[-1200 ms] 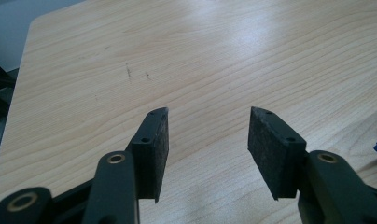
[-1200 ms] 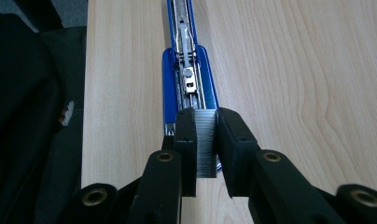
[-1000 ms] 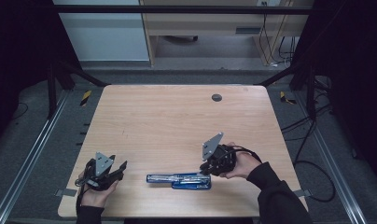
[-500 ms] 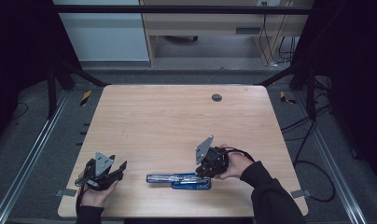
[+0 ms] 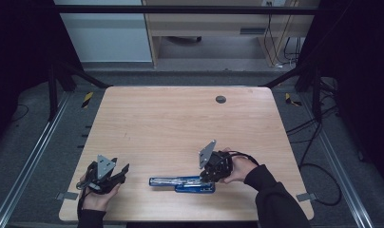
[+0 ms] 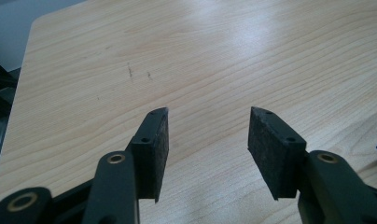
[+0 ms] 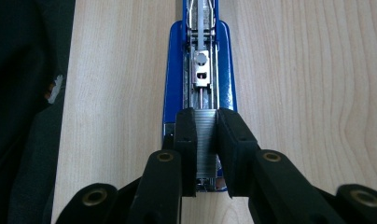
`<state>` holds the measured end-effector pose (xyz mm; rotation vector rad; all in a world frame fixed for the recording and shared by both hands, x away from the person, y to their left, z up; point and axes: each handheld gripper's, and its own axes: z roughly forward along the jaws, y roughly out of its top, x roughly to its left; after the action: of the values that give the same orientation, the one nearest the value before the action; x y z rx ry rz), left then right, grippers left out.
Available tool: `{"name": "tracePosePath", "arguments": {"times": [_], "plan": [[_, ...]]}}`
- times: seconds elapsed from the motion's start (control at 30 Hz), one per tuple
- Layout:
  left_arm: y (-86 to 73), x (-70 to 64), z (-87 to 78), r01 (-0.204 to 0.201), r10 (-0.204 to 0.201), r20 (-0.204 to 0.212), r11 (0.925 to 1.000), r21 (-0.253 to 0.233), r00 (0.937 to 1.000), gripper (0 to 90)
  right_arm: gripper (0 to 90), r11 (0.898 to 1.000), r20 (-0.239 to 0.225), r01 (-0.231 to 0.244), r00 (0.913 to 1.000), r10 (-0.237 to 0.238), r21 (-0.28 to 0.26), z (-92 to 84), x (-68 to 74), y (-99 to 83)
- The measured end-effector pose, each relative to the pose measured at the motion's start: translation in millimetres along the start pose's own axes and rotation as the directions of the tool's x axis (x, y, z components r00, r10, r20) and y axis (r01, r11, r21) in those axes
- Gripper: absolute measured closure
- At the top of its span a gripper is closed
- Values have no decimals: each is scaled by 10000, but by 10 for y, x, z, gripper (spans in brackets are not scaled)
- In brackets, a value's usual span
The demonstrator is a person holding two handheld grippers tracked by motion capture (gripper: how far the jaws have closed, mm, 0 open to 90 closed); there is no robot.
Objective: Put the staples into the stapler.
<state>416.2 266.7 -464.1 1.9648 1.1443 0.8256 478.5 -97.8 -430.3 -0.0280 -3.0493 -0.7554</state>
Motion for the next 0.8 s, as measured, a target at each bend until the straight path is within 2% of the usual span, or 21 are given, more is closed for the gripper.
{"name": "tracePosePath", "arguments": {"times": [0.8], "plan": [[0,4,1,-12,12,-16,10000,15,10000,481,782,9991,-14,115,9999,-115,417,95,-6,-22]]}}
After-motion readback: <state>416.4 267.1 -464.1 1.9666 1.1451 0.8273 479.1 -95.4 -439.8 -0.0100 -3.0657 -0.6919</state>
